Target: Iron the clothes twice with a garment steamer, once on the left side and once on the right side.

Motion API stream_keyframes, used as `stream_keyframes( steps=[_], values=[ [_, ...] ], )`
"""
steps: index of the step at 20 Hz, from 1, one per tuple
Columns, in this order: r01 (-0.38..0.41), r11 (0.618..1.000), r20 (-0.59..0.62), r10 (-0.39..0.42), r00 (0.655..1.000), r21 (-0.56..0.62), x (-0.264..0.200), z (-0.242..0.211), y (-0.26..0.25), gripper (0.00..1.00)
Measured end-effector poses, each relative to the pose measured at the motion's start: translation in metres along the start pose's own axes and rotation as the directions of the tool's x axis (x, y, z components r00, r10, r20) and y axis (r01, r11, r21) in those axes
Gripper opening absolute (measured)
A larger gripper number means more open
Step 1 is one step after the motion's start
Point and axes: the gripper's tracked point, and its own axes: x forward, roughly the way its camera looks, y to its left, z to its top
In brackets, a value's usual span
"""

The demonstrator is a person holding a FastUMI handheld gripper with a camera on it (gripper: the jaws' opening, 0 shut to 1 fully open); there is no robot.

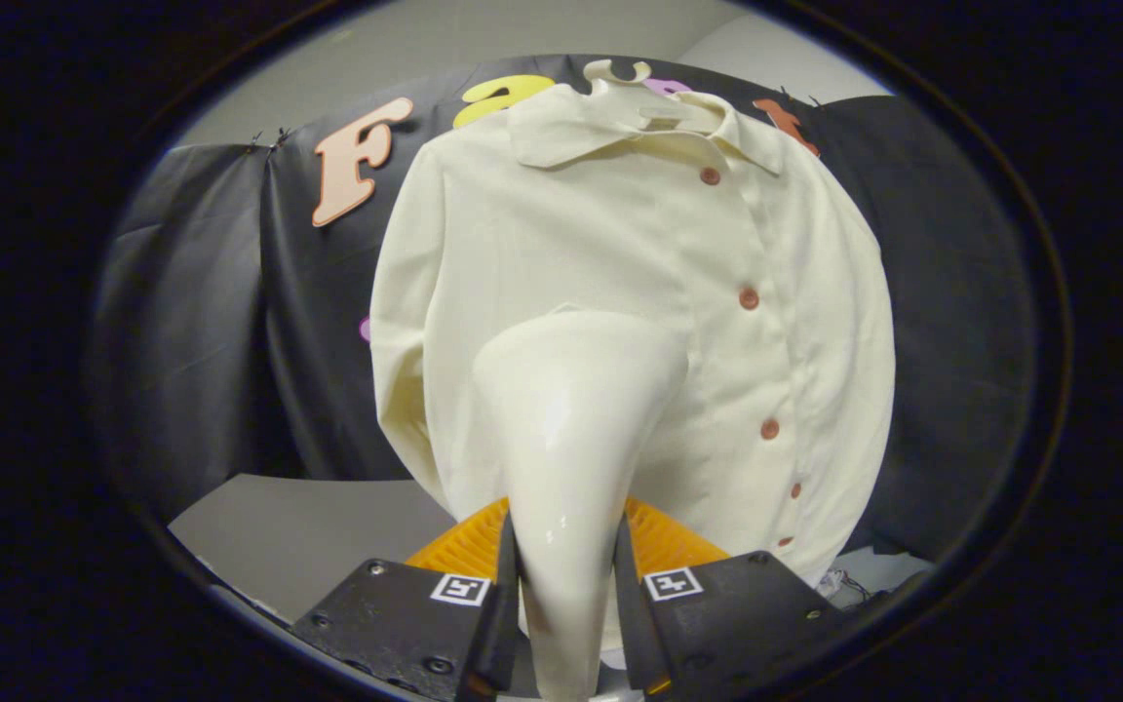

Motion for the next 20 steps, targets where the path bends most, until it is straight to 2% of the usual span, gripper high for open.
stream_keyframes(
  steps=[4,14,20],
  values=[
    [-0.001,1.0,-0.032,0.002,1.0,0.018,-0.002,-0.026,-0.014,0.43],
    [0.002,0.995,-0.163,0.015,0.987,0.103,0.0,-0.137,-0.053,0.44],
    [-0.004,0.989,-0.195,0.033,0.98,0.146,0.015,-0.173,-0.058,0.44]
  ],
)
